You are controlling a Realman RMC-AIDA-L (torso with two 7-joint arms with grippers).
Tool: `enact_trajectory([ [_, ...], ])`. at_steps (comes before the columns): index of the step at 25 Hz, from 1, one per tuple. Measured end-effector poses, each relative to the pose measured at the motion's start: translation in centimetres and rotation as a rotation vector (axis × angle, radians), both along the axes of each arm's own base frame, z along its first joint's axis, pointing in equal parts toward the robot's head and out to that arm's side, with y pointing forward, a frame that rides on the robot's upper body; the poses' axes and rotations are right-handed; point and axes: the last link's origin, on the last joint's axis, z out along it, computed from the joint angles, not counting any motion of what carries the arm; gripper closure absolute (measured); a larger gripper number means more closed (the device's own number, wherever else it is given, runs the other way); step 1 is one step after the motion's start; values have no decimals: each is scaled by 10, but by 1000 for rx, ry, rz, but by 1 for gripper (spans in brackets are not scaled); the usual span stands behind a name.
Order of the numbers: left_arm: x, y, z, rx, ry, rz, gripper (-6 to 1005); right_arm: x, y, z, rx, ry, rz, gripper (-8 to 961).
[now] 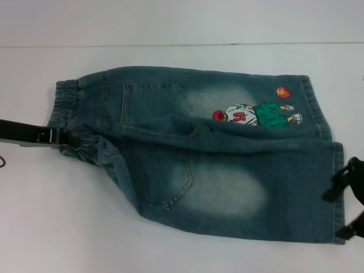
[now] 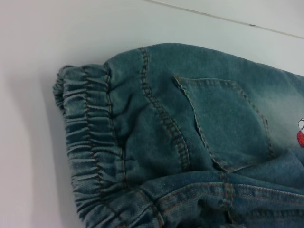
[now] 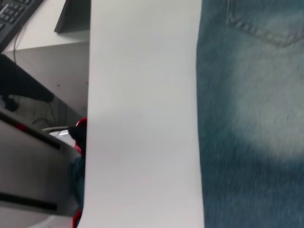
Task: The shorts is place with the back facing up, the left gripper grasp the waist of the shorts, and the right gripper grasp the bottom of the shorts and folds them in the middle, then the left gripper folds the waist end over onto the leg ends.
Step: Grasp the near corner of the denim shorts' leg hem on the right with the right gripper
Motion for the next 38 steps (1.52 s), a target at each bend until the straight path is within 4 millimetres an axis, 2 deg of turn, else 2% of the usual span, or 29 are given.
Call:
enact_trajectory([
  [10,3,2,0,0,-3,-4,957,17,-9,8,-23,-129,-80,120],
  [15,3,3,0,8,-4,-2,957,21,-13,5,-40,-195,-117,121],
  [38,5,7,-1,18,3,-14,957,7,-11,-22,-119,-306,-121,120],
])
